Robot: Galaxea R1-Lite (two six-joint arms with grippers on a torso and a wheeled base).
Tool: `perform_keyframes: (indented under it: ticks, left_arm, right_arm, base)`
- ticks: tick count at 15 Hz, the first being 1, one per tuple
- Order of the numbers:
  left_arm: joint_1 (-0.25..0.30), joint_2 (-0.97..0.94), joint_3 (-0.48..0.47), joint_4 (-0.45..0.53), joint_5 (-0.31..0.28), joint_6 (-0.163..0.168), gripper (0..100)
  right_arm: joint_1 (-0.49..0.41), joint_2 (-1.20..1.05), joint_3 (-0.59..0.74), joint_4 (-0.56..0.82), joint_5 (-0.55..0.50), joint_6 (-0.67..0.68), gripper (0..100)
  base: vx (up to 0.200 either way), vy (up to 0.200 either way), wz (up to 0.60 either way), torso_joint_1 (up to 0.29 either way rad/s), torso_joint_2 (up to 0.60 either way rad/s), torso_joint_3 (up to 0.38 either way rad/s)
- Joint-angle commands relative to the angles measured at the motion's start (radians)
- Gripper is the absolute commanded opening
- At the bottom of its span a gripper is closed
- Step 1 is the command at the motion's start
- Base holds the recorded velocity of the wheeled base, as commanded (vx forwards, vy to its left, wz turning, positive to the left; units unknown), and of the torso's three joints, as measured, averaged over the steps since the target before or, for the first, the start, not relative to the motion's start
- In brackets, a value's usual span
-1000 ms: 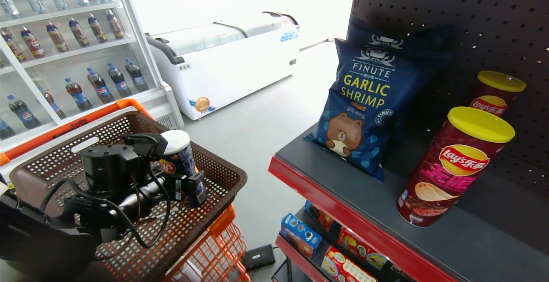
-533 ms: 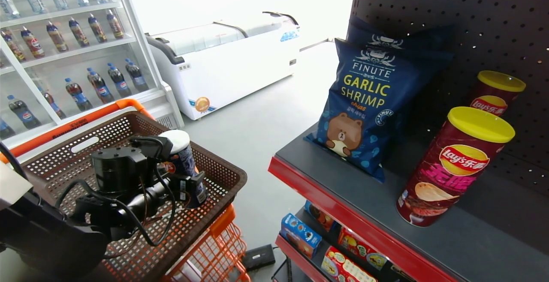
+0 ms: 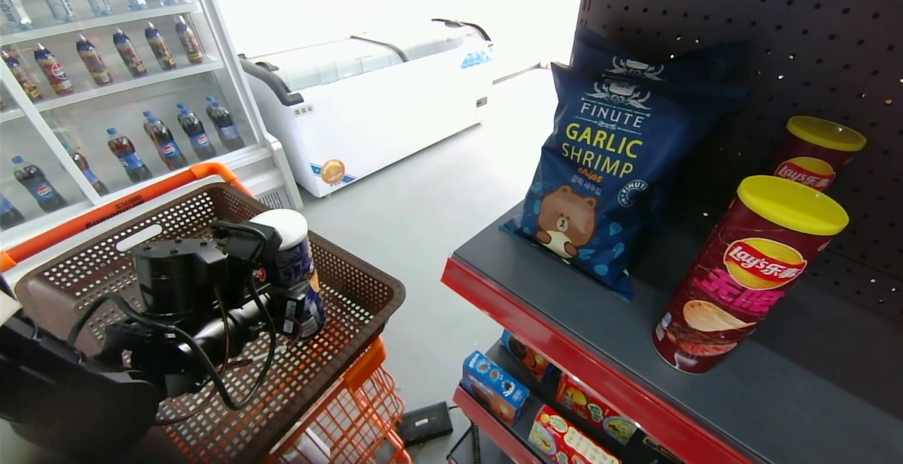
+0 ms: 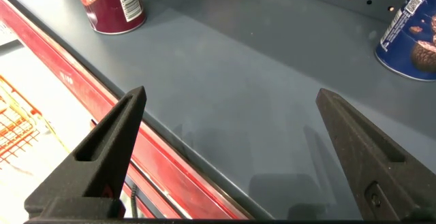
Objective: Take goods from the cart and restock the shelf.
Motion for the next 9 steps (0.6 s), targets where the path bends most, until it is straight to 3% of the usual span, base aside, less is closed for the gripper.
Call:
perform_keyframes:
  ticks: [1,2,4,5,9]
  left_arm:
    - [-0.005,-0.129,-0.034,0.111,-0.102,-0.004,0]
    - [-0.007,-0.192,-0.069,0.222,-0.134,-0.011,0]
    - [-0.025,-0.238,-0.102,0.320,-0.163,-0.050,0]
    - [-0.033,-0.312,-0.109,0.361,-0.207,-0.063,0]
    - [-0.033,-0.476,-0.109,0.499,-0.316,-0.063,0]
  right_arm:
    - [-0.001,0.002,0.000,0.000,0.000,0.000,100]
    - [-0.001,0.002,0.000,0.000,0.000,0.000,100]
    - [-0.001,0.002,0.000,-0.002,0.000,0.000,100]
    - [-0.001,0.002,0.000,0.000,0.000,0.000,100]
    - [-0.001,0.002,0.000,0.000,0.000,0.000,100]
  base:
    - [0.000,0.000,0.00,0.000,0.00,0.000]
    - [0.000,0.000,0.00,0.000,0.00,0.000]
    - [0.000,0.000,0.00,0.000,0.00,0.000]
    - [0.000,0.000,0.00,0.000,0.00,0.000]
    - [0.000,0.000,0.00,0.000,0.00,0.000]
